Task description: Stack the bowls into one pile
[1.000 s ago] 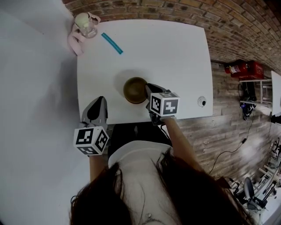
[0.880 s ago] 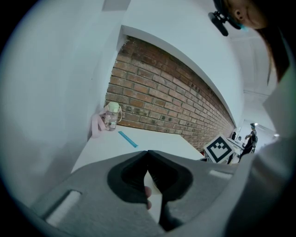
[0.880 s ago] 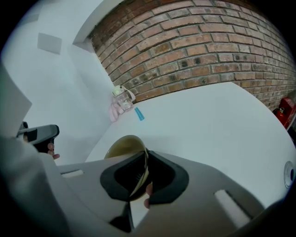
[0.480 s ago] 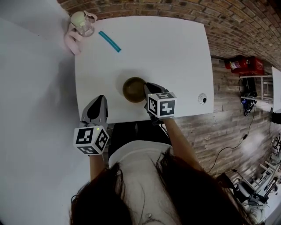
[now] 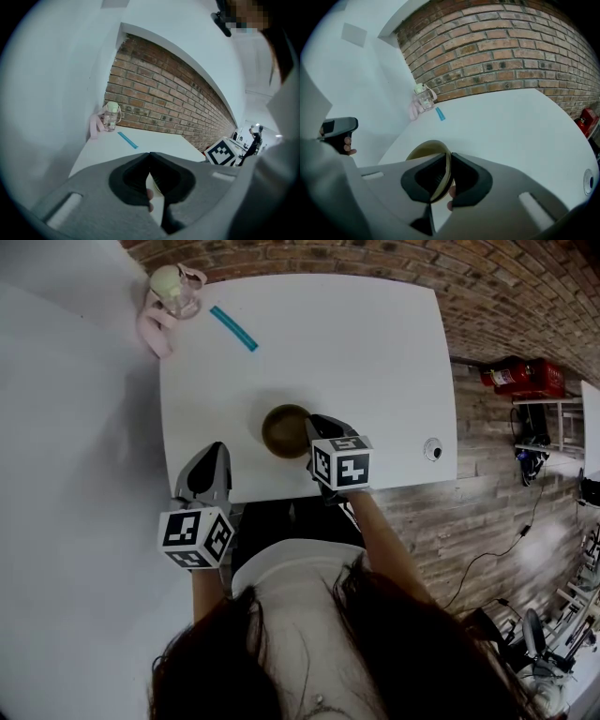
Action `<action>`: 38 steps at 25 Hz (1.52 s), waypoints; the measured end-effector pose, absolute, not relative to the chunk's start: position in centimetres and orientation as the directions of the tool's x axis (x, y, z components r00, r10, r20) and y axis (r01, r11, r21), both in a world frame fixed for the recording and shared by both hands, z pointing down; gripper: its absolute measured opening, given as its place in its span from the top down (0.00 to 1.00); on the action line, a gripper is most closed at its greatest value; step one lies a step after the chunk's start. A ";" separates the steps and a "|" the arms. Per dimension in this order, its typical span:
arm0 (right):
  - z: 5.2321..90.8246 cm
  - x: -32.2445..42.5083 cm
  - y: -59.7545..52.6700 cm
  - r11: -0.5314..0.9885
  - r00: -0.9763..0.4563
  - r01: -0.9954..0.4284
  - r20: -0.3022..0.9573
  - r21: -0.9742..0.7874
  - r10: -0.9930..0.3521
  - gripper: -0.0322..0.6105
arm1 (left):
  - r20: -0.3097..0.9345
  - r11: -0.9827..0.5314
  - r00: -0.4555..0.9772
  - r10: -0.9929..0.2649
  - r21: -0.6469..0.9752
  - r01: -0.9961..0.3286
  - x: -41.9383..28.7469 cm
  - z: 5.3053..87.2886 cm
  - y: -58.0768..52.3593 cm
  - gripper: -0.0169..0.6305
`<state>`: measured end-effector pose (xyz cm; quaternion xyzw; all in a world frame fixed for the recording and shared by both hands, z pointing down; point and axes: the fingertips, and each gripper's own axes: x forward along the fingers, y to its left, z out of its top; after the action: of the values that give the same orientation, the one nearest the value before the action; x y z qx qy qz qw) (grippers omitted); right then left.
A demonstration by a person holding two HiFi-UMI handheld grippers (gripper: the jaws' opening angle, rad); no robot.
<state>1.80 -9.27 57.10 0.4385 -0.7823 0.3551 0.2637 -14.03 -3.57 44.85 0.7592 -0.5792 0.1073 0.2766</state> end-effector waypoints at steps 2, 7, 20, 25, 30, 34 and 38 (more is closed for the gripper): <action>57.1 1.9 -9.3 0.363 -0.475 -0.874 0.724 -0.323 -0.500 0.89 | 0.481 -0.178 0.306 -0.821 0.294 -0.939 -14.0 44.7 -3.6 0.97; 56.7 2.4 -9.7 0.367 -0.472 -0.876 0.716 -0.314 -0.514 0.88 | 0.471 -0.182 0.305 -0.828 0.288 -0.940 -13.8 44.3 -3.9 0.97; 52.2 4.7 -11.2 0.433 -0.493 -0.862 0.633 -0.264 -0.596 0.89 | 0.426 -0.203 0.287 -0.858 0.233 -0.951 -11.2 41.8 -4.8 0.97; 50.7 5.4 -11.2 0.473 -0.520 -0.844 0.599 -0.252 -0.610 0.90 | 0.406 -0.192 0.267 -0.874 0.215 -0.957 -10.0 41.1 -4.5 0.97; 49.2 6.0 -10.8 0.527 -0.543 -0.823 0.566 -0.212 -0.620 0.91 | 0.383 -0.183 0.249 -0.890 0.199 -0.963 -8.9 40.2 -4.6 0.97; 47.9 6.6 -10.9 0.546 -0.551 -0.817 0.534 -0.186 -0.642 0.92 | 0.357 -0.194 0.251 -0.900 0.187 -0.963 -8.2 39.3 -5.1 0.97; 45.9 7.1 -10.9 0.551 -0.546 -0.820 0.493 -0.152 -0.677 0.93 | 0.335 -0.215 0.264 -0.905 0.178 -0.960 -7.7 38.4 -5.6 0.97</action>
<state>7.10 -10.93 45.88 0.4357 -0.8594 0.1861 0.1924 -7.72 -5.56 38.44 0.7752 -0.6014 0.0792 0.1762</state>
